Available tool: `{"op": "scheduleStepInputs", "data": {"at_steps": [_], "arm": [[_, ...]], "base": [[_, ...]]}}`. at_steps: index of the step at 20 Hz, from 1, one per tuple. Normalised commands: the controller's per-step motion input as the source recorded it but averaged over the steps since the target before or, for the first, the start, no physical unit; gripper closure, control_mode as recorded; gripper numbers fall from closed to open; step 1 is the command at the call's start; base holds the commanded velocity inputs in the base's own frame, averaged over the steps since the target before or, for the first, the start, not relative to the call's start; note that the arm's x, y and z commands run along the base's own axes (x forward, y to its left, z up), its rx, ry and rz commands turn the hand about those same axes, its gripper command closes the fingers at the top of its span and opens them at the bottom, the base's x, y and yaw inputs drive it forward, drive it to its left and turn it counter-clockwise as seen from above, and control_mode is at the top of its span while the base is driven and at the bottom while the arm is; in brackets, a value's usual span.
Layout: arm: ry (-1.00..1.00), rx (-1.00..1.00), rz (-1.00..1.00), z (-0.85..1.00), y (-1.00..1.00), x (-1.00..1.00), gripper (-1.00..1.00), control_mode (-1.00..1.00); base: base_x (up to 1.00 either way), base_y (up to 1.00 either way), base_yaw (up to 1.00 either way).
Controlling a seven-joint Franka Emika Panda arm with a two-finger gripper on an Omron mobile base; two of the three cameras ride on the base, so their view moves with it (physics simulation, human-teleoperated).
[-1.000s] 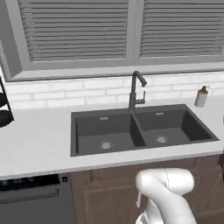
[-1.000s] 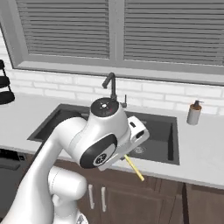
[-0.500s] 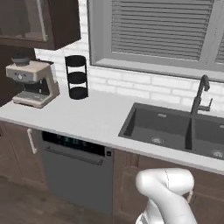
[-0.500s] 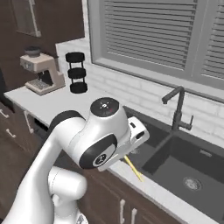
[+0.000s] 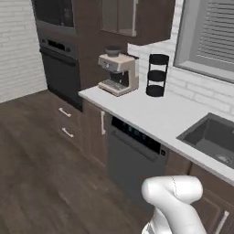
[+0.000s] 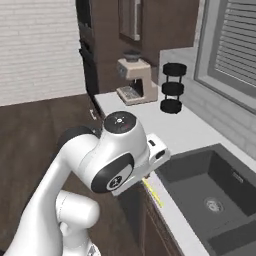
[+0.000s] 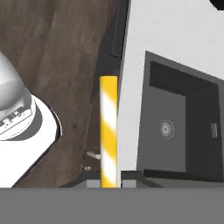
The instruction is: Take a straw from the drawer in front and place it inside the glass cup on the dining counter.
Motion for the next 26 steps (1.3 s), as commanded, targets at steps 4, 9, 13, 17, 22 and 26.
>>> {"op": "scheduleStepInputs", "data": {"at_steps": [4,9,13,17,22,26], "arm": [[0.0,0.0,0.0,0.0,0.0,0.0,1.0,1.0],[0.0,0.0,0.0,0.0,0.0,0.0,1.0,1.0],[0.0,0.0,0.0,0.0,0.0,0.0,1.0,1.0],[0.0,0.0,0.0,0.0,0.0,0.0,1.0,1.0],[0.0,0.0,0.0,0.0,0.0,0.0,1.0,1.0],[0.0,0.0,0.0,0.0,0.0,0.0,1.0,1.0]], "base": [[-0.1,0.31,0.81],[-0.06,0.29,0.83],[-0.04,0.32,0.83],[-0.05,0.33,0.83],[-0.07,0.23,0.82],[-0.01,0.02,0.76]]}}
